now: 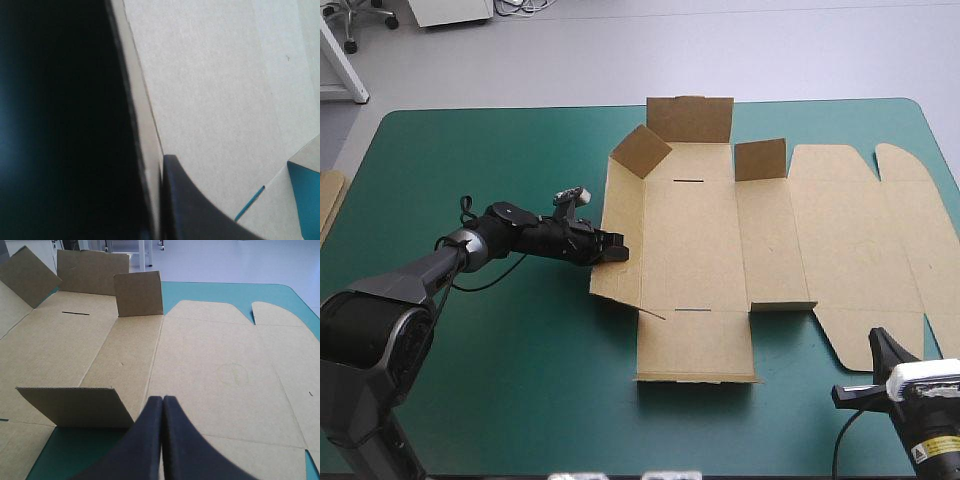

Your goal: Fold the box

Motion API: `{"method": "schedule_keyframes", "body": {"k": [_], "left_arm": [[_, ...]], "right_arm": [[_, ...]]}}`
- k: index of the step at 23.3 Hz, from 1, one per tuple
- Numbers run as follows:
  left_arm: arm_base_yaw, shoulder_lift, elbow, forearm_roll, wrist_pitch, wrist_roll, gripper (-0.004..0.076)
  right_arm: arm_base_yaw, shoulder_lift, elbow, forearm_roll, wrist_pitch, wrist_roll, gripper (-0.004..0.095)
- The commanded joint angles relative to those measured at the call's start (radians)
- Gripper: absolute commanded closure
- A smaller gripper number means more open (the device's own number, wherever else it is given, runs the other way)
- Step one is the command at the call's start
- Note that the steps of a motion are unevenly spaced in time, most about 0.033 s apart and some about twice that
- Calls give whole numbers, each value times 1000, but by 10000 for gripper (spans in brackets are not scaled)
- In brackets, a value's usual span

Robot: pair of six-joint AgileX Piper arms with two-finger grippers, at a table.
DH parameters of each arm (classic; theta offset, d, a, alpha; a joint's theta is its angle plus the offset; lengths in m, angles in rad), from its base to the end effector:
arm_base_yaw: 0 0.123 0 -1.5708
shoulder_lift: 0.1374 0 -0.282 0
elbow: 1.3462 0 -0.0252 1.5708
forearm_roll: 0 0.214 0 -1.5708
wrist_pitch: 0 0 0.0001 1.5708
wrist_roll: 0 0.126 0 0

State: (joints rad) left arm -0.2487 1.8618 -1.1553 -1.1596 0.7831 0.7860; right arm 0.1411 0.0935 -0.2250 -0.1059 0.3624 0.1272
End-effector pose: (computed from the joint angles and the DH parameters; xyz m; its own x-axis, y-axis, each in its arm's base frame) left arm 0.3270 -0.1672 0.1951 -0.9144 0.0503 -0.4017 0.3249 0.6831 -0.6540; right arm 0.0537 0.0028 0.2407 -0.1428 0.0081 -0.9897 -0.0998 0.9947 0.0225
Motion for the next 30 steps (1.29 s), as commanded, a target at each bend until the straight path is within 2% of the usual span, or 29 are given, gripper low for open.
{"method": "schedule_keyframes", "body": {"k": [1,9,10,13,15,16,19,25,30], "left_arm": [[-3,-50,-83,25,77,-7,734],[-3,-84,-335,456,165,-236,734],[-3,-94,-412,580,203,-278,734],[-3,-94,-552,723,284,-324,734],[-3,-94,-633,789,336,-327,734],[-8,-94,-680,852,370,-327,734],[-73,-76,-752,1045,427,-327,734],[-290,-48,-764,1327,353,-249,734],[-394,-50,-764,1417,331,-191,734]], "right_arm": [[3,19,-29,-4,-86,-6,927],[3,19,-58,-11,-84,-31,927],[3,19,-85,-11,-82,-45,927],[3,19,-146,-11,-55,-45,926],[3,40,-212,-11,44,-52,926],[3,74,-266,-11,129,-82,926],[3,158,-376,-7,230,-127,926],[3,188,-449,-2,280,-127,926],[3,188,-466,-2,329,-127,924]]}}
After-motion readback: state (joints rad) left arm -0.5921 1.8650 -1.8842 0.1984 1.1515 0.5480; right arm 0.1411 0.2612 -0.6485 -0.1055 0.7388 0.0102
